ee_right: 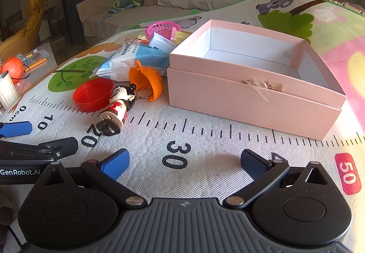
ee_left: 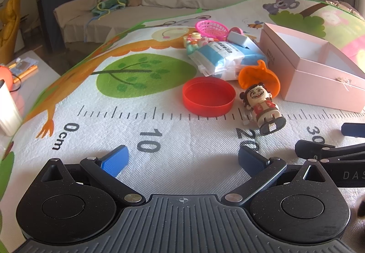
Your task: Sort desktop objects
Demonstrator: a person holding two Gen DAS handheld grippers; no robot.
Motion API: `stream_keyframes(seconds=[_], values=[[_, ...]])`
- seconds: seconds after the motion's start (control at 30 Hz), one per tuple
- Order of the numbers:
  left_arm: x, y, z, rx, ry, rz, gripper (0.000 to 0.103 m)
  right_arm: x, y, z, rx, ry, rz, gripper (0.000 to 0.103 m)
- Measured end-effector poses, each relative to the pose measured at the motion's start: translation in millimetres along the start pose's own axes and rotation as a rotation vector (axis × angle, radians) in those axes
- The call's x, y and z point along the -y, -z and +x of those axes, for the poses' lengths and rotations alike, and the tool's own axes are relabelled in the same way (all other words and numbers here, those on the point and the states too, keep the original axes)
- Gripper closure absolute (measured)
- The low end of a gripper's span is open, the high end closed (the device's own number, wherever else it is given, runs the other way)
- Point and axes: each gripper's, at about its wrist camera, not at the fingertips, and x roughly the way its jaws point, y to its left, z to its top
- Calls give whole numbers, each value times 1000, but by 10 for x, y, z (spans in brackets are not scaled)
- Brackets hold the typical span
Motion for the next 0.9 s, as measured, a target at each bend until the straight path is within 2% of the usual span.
stream_keyframes(seconds=[0.43,0.8,0.9], values=[[18,7,-38,4,5,-2,0,-49,100,-126,-17,2,-7,0],[170,-8,-360,68,105,76,0,49,225,-423,-47,21,-25,0],[200,-27,-387,65,104,95,0,131,222,-547,-41,10,-38,0]])
